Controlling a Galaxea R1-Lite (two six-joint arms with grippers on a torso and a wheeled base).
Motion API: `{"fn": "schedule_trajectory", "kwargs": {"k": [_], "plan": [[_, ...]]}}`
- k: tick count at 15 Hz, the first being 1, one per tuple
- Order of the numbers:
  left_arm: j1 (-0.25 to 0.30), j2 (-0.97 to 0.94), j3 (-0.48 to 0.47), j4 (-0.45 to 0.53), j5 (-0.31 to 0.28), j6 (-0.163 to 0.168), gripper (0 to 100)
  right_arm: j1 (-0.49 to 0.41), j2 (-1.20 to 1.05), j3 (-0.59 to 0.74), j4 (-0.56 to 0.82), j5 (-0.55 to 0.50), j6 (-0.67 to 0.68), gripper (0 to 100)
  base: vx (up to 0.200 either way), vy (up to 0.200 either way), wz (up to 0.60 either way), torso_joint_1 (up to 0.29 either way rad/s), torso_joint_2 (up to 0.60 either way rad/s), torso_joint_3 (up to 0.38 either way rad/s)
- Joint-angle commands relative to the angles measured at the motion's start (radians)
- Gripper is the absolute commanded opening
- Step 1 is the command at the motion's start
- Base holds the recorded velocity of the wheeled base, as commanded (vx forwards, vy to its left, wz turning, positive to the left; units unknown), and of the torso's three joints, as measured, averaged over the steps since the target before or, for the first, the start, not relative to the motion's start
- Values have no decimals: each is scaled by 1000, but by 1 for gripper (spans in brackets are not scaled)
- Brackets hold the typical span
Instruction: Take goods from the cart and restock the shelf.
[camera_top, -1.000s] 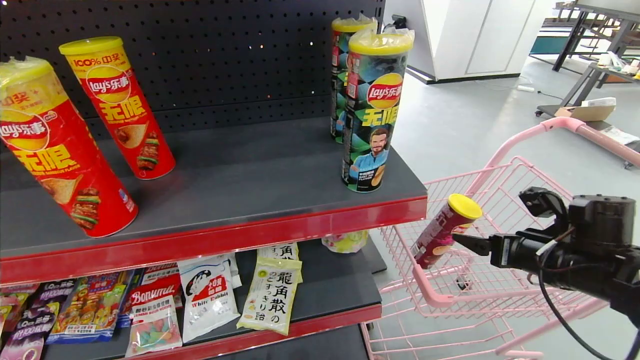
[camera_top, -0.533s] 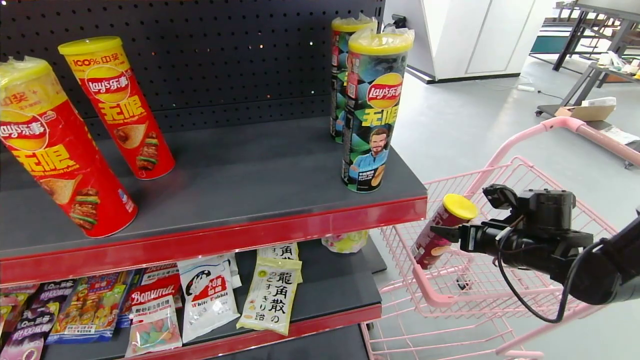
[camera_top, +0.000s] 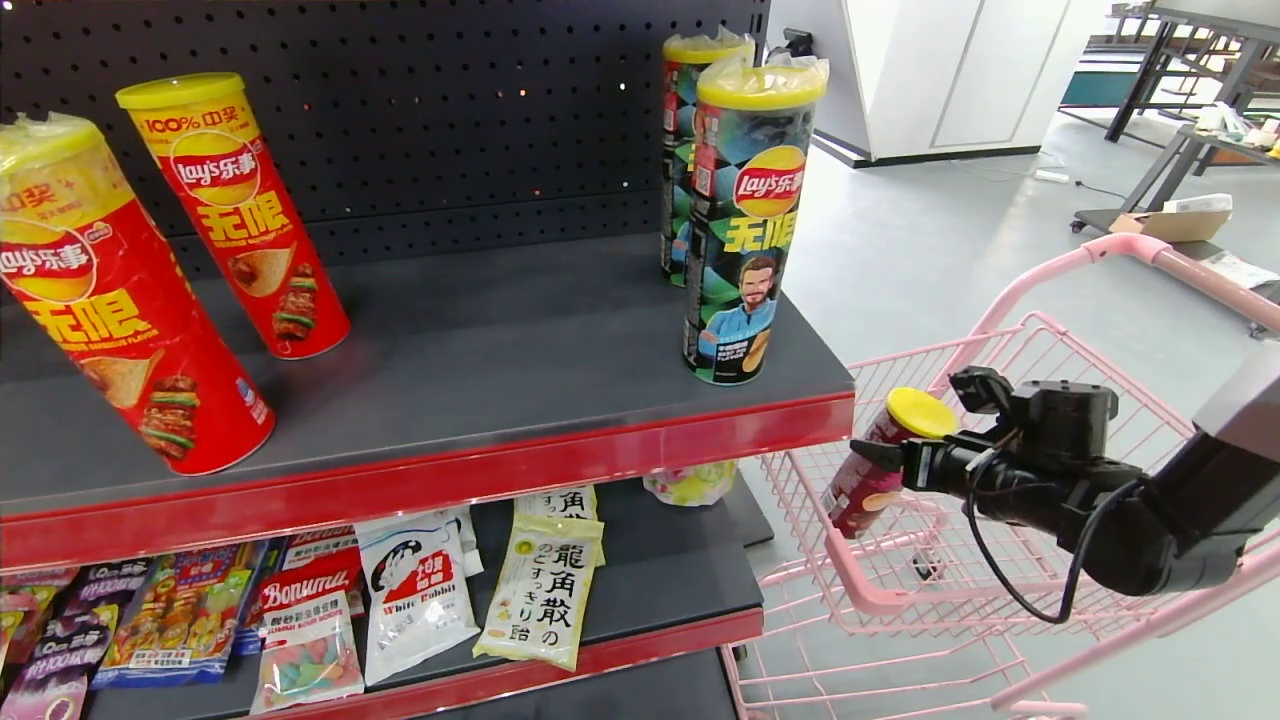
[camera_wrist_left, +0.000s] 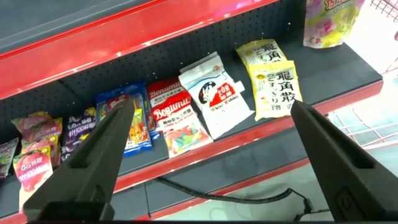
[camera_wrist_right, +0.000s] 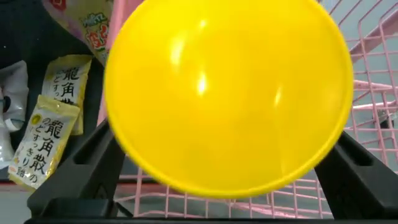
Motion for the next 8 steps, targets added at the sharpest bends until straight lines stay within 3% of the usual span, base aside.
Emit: {"fn": "schedule_trajectory", "kwargs": {"k": [1,5,6,8], "plan": [[0,3,0,0,1,-1,100,-3,50,-7,-8,3,6,100,0,0,0,0,0,0],[0,18,-1,-1,1,0,100,2,89,-68,-8,3,9,100,0,0,0,0,0,0],[0,18,-1,0,1,0,100,2,104,-94,-8,4,12,0,0,0,0,0,0,0],[0,18,-3,-1,1,0,100,5,112,-102,-8,4,16,0,0,0,0,0,0,0]]}}
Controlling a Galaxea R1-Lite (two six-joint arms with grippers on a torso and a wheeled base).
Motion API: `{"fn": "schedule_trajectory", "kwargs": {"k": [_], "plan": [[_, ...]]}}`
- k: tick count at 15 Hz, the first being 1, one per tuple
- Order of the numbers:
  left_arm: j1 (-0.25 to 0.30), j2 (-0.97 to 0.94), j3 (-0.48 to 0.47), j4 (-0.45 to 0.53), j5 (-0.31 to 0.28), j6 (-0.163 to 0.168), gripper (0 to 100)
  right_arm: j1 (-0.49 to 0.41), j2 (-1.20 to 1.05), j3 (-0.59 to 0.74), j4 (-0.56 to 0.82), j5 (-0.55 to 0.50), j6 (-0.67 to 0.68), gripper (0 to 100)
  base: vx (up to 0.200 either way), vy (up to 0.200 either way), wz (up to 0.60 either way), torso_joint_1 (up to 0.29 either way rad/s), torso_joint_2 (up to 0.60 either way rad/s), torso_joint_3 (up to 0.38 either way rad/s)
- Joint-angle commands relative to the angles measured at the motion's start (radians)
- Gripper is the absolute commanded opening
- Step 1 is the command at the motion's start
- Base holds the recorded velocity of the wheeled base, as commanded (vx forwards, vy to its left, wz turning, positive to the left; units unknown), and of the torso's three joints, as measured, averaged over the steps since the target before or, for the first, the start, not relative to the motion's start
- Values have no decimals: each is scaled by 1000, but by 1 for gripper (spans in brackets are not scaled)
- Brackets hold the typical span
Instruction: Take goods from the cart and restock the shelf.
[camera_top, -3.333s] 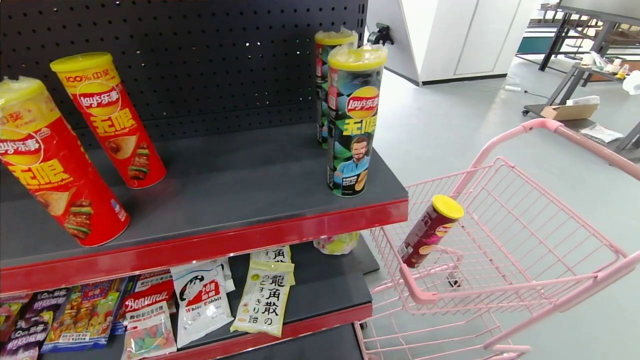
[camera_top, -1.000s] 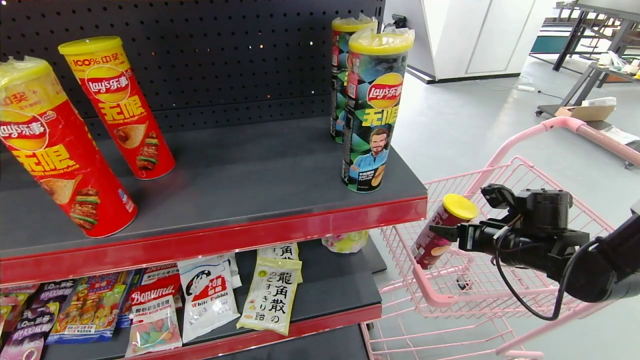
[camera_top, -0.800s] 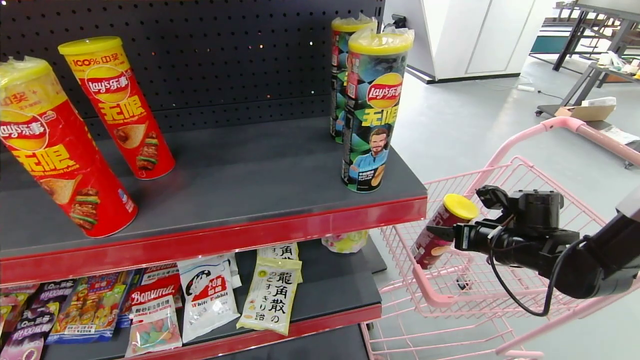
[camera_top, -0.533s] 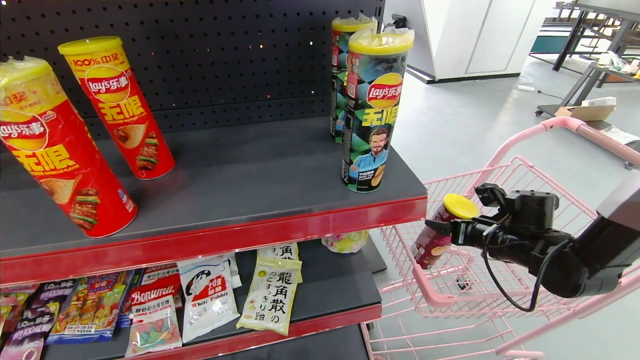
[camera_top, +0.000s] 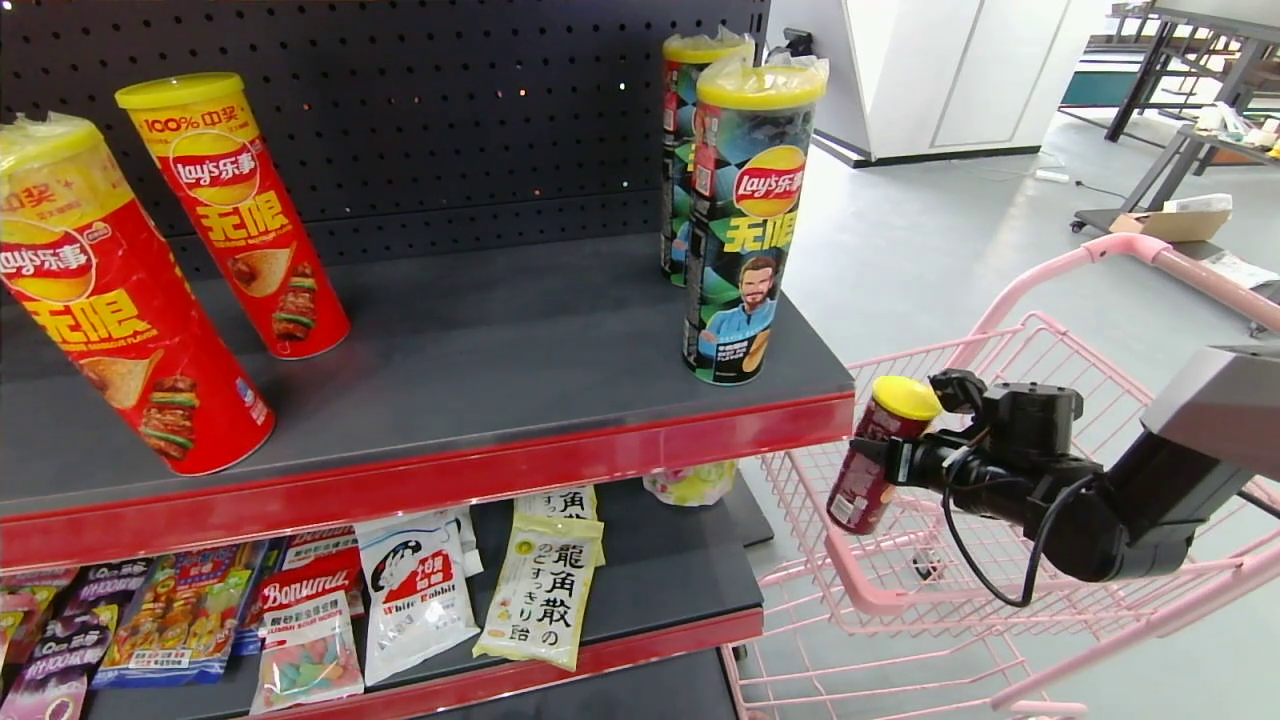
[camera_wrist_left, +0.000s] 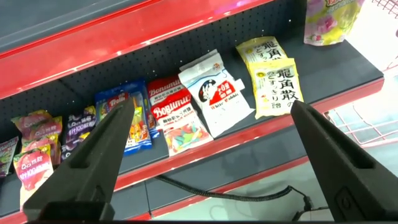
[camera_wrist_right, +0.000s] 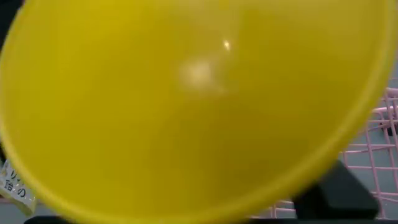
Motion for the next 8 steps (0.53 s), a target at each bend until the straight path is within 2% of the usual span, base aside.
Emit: {"fn": "schedule_trajectory", "kwargs": {"k": [1,3,6,8], "plan": [[0,4,-2,1,1,0,100,3,7,-5,1,-2,1,0,0,0,0,0,0,0],[0,3,-2,0,1,0,100,3,-30,11,1,-3,-1,0,0,0,0,0,0,0],[0,3,-10,0,-3,0,100,1,-256,38,39,-9,-10,0,0,0,0,0,0,0],[-1,4,-16,0,-6,0,100,-8,-492,20,229,-11,-33,0,0,0,0,0,0,0]]}}
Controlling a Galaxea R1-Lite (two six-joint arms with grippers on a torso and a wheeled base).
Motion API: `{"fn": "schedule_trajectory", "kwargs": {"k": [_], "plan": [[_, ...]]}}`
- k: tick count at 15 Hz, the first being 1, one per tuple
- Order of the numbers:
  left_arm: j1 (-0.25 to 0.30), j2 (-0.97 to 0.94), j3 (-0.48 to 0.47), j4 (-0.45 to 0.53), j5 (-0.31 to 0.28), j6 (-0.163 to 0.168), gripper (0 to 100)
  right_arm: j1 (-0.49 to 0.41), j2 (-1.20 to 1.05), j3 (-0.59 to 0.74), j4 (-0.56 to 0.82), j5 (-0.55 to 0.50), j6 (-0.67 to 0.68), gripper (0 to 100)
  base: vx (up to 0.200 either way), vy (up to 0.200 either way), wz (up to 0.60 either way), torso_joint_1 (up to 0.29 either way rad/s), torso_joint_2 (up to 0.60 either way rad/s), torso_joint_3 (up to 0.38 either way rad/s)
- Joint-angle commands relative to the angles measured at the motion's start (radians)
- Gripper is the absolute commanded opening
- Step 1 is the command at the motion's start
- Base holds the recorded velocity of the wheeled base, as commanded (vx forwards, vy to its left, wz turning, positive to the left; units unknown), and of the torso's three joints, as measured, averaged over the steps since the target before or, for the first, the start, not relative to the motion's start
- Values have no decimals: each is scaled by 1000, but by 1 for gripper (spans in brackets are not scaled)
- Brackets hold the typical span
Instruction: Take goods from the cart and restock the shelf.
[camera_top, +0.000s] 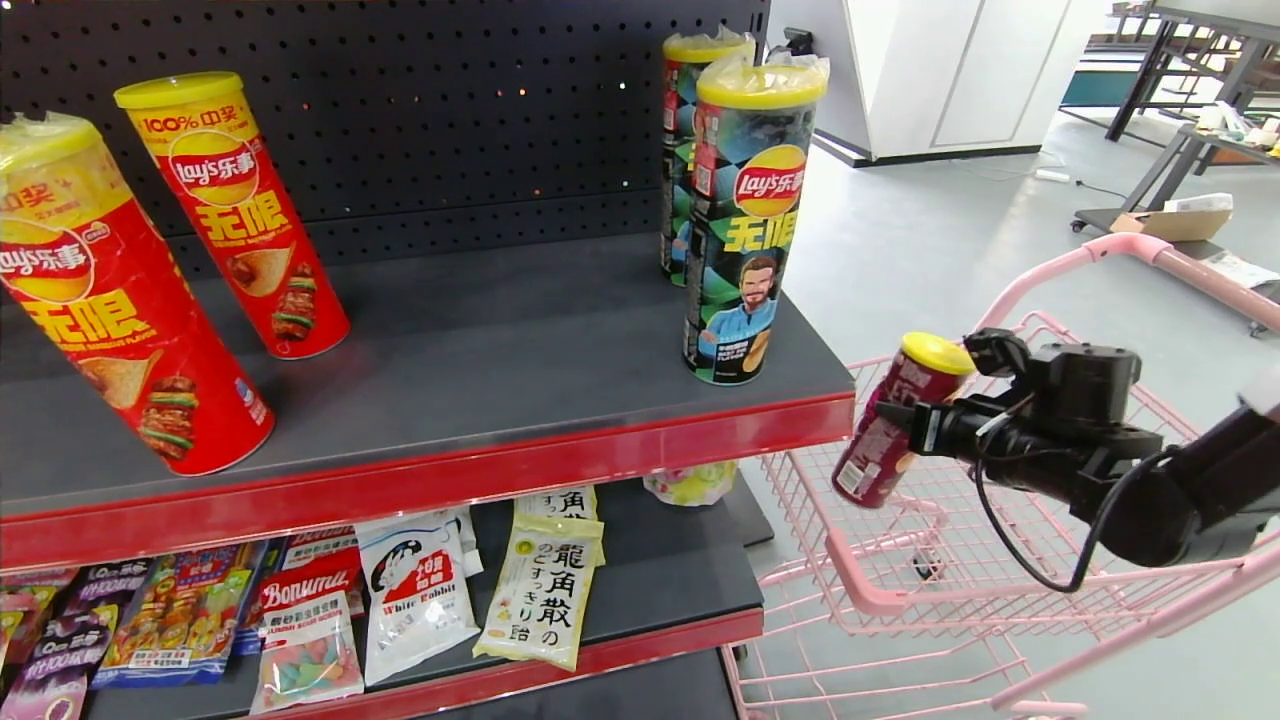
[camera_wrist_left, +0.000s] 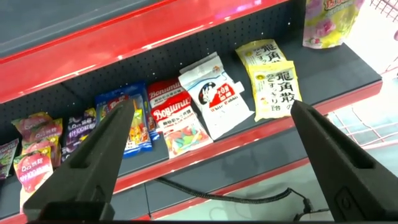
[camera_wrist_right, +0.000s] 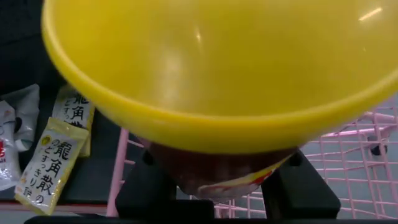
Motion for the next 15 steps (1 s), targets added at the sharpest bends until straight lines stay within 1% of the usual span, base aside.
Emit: {"fn": "schedule_trajectory", "kwargs": {"k": [1,2,4,5,6,7,8,9,10,11,13,14,15], "plan": [[0,2,-3,1,-6,0,100,-8,-395,-17,261,-1,-24,0,0,0,0,0,0,0],[0,3,-6,1,-6,3,100,-6,-524,-33,407,-10,-33,0,0,0,0,0,0,0],[0,32,-32,1,-5,6,100,0,-734,-53,680,-90,-76,0,0,0,0,0,0,0],[0,44,-43,1,-5,6,100,0,-787,-65,762,-116,-98,0,0,0,0,0,0,0],[0,78,-71,-1,-8,6,100,-2,-908,-95,978,-188,-139,0,0,0,0,0,0,0],[-1,90,-78,-2,-11,6,100,4,-954,-106,1042,-200,-141,0,0,0,0,0,0,0],[0,106,-72,-42,-28,5,100,17,-1073,-95,1130,-203,-149,0,0,0,0,0,0,0],[0,106,-64,-65,-37,5,100,20,-1113,-92,1171,-205,-165,0,0,0,0,0,0,0],[0,103,-52,-93,-40,5,100,17,-1193,-89,1263,-208,-222,0,0,0,0,0,0,0],[0,100,-52,-93,-41,5,100,9,-1224,-80,1288,-208,-237,0,0,0,0,0,0,0],[-1,100,-54,-94,-45,9,100,4,-1268,-40,1292,-211,-247,0,0,0,0,0,0,0],[-1,95,-52,-93,-63,32,100,3,-1294,-19,1295,-216,-264,0,0,0,0,0,0,0],[-1,89,-52,-93,-75,42,100,3,-1304,-8,1294,-216,-265,0,0,0,0,0,0,0]]}}
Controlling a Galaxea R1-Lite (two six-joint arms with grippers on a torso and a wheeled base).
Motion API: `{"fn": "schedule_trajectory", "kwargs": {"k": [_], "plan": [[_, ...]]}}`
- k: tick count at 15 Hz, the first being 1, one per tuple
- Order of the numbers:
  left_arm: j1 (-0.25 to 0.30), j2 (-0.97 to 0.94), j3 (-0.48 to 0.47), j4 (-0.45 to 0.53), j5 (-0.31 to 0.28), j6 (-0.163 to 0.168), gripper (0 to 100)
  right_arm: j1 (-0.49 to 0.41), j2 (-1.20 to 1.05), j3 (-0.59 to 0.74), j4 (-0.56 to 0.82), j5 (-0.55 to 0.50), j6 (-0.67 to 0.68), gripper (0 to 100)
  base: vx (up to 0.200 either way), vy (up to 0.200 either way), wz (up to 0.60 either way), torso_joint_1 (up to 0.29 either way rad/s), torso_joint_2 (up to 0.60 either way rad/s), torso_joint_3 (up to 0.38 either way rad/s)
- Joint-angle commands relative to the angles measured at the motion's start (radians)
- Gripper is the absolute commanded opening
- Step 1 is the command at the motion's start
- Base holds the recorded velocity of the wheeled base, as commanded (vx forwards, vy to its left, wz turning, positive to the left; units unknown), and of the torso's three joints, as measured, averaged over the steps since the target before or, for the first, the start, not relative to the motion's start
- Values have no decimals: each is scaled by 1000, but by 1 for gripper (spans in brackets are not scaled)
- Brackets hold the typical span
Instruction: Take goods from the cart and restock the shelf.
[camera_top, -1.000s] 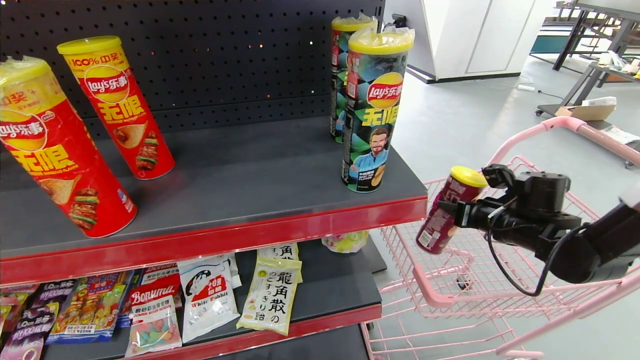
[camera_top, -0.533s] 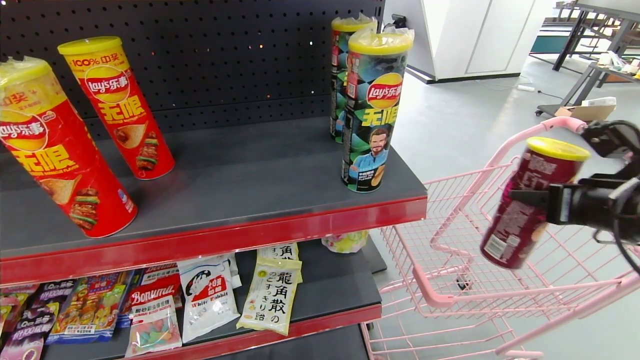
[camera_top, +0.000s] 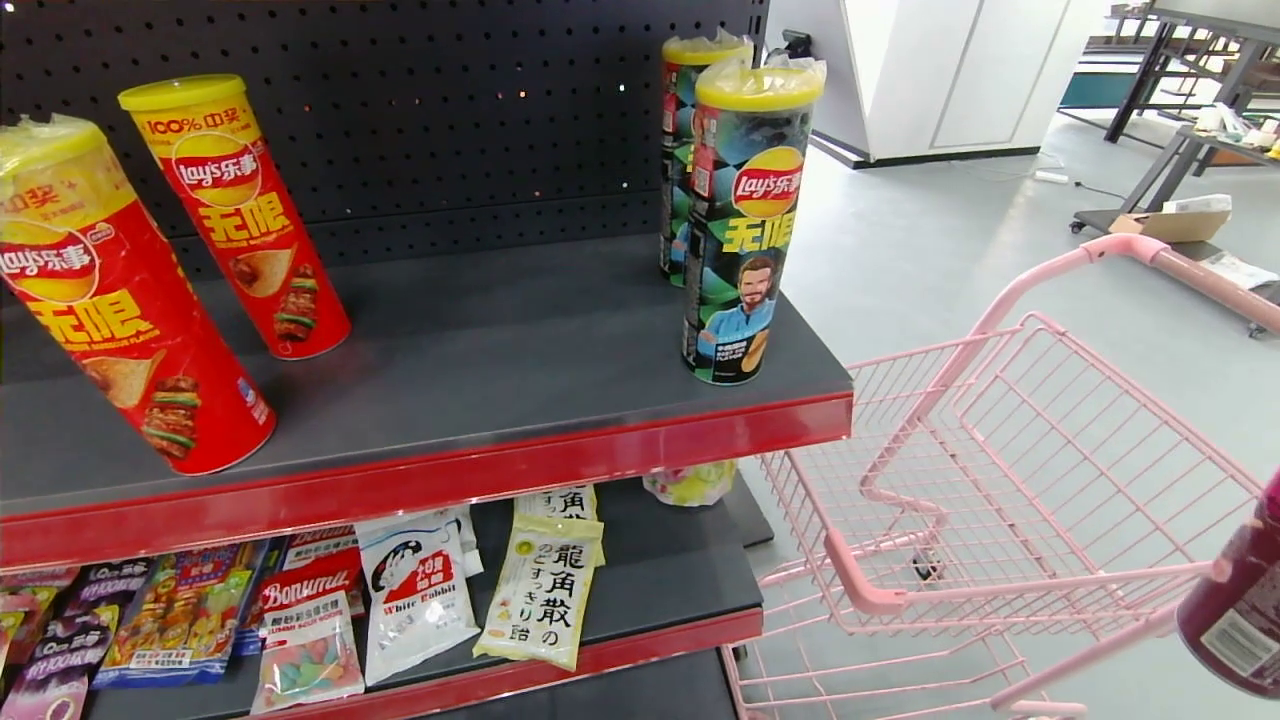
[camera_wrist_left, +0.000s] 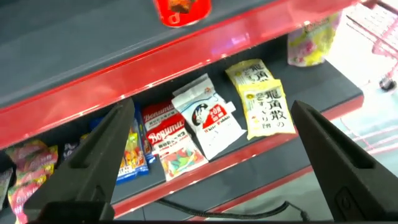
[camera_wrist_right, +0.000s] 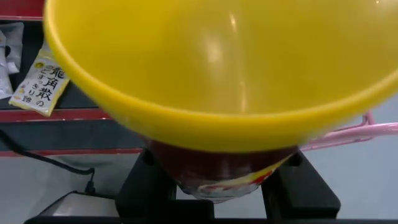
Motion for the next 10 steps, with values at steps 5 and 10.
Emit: {"fn": "schedule_trajectory", "kwargs": {"k": [5,10], "plan": [[1,-20,-8,-1,-4,3,100,1,-43,18,-10,-13,-1,0,0,0,0,120,-352,-218],[1,-25,-11,-4,3,3,100,-1,21,10,-53,-13,-3,0,0,0,0,209,-531,-327]]}}
